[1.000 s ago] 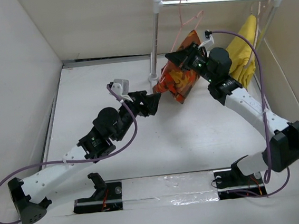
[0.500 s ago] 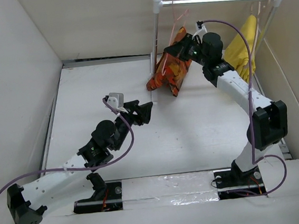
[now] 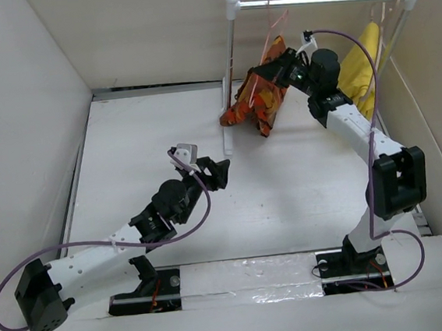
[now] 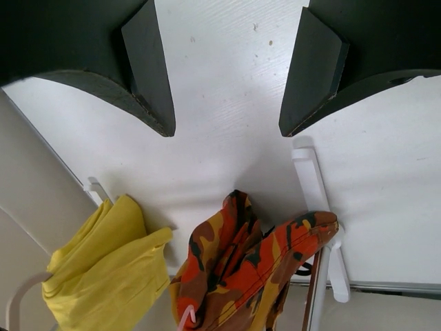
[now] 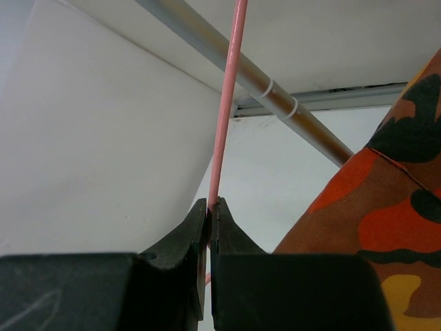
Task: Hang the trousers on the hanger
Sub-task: Place the hanger at the clothesline.
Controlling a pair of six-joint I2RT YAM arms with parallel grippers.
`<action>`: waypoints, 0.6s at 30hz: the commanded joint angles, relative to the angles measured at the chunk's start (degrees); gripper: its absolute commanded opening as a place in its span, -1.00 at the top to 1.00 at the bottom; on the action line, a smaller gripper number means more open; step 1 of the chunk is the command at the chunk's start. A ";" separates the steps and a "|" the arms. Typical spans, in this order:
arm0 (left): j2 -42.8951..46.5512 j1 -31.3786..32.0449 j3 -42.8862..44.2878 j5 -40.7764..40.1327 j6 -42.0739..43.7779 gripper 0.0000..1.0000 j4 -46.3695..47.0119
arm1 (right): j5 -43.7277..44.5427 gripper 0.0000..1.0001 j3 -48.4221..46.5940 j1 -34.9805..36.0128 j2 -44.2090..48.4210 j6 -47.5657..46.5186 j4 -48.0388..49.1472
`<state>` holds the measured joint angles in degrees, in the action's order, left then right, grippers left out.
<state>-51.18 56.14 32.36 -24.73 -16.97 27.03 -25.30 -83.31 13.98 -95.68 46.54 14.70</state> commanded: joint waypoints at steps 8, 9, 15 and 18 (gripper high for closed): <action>-2.26 -0.68 1.04 -1.55 0.54 -0.19 4.18 | 1.91 -0.11 7.54 -1.06 4.09 -7.15 14.14; -2.35 -0.68 1.04 -1.37 0.54 -0.19 4.18 | 2.62 -0.99 8.33 -0.45 4.71 -8.04 13.52; -3.31 -0.68 1.65 -1.99 0.27 -0.20 3.39 | 5.00 -1.00 12.98 1.32 10.24 -12.53 12.02; -2.88 -0.68 1.48 -1.90 0.45 -0.20 3.47 | 4.30 -1.00 18.34 1.32 14.71 -13.23 14.30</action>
<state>-54.68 55.75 32.36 -25.98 -16.97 28.05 -21.58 -68.31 15.09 -85.73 36.21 23.81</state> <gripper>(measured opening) 0.600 0.999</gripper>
